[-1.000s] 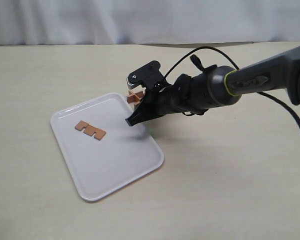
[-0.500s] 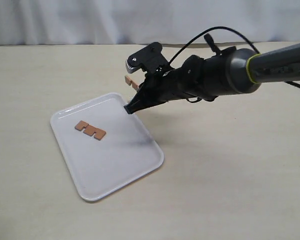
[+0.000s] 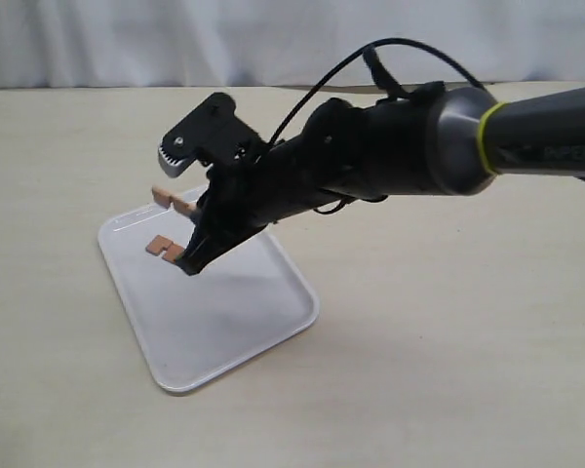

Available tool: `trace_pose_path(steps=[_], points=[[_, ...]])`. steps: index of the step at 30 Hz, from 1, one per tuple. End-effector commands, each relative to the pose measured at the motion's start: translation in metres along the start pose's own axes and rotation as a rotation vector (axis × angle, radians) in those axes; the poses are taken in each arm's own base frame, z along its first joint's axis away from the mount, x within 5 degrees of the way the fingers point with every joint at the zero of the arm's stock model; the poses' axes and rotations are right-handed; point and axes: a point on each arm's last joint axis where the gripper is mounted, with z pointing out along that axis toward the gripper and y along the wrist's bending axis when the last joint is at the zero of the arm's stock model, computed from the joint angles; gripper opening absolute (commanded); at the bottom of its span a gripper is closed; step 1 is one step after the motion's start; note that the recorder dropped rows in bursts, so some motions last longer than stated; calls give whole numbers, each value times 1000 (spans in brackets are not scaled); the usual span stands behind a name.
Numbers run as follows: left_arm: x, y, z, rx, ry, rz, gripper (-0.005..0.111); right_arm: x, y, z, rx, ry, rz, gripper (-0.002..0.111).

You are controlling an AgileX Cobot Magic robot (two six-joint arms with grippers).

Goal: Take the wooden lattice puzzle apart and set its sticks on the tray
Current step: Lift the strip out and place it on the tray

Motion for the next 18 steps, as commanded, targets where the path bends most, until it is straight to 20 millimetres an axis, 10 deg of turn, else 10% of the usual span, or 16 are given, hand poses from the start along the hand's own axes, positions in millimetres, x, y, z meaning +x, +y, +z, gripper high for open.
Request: trace_pose_path(steps=[1,12,18], points=[[-1,-1,0,11,-17,3,0,5,9,21,-145,106,-11,5],[-1,-1,0,11,-17,3,0,14,17,62,-322,230,55,7],[-1,-1,0,11,-17,3,0,9,15,58,-305,230,50,39]])
